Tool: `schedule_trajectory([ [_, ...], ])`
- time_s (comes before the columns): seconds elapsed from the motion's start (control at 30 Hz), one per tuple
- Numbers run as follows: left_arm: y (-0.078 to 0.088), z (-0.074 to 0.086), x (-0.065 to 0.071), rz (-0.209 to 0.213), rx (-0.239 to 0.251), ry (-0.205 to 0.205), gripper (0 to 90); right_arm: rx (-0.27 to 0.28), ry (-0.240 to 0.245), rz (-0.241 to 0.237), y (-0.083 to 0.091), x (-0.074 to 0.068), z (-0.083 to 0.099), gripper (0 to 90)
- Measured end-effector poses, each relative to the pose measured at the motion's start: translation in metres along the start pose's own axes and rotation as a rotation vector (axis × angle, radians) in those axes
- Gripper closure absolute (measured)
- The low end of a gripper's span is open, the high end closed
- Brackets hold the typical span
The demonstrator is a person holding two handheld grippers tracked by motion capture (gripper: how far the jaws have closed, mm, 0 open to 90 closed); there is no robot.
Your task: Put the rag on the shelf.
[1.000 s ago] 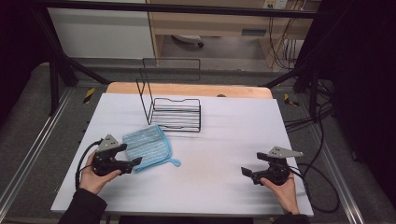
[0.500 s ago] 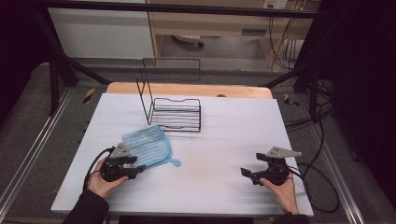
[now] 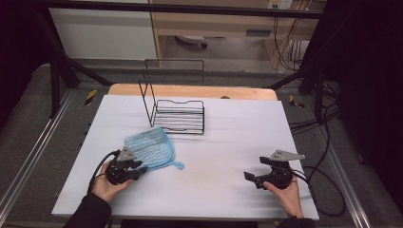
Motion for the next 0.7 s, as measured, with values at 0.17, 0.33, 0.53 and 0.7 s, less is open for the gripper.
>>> schedule_trajectory([
  [0.17,0.000,0.000,-0.001,-0.022,-0.010,-0.008,73.3,-0.001,-0.002,-0.002,0.000,0.000,0.000,2.6],
  [0.33,0.001,-0.001,-0.003,-0.009,-0.017,-0.003,76.6,-0.002,-0.002,-0.003,0.000,0.000,0.000,2.8],
  [0.53,0.007,0.000,-0.004,0.022,-0.020,0.003,78.9,-0.003,0.001,-0.005,0.000,0.000,0.000,2.8],
  [0.7,0.014,0.003,-0.002,0.050,-0.018,-0.009,79.1,-0.008,0.001,-0.011,-0.001,-0.002,0.001,2.9],
])
Point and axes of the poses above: each handheld gripper's, and its own axes: y roughly backward along the jaws, z roughly out of its underside, x roughly to its right, the point moved 8 cm from there along -y, roughly forward along the jaws, and after that the axes turned 15 degrees about -x, right-handed, at the moved point
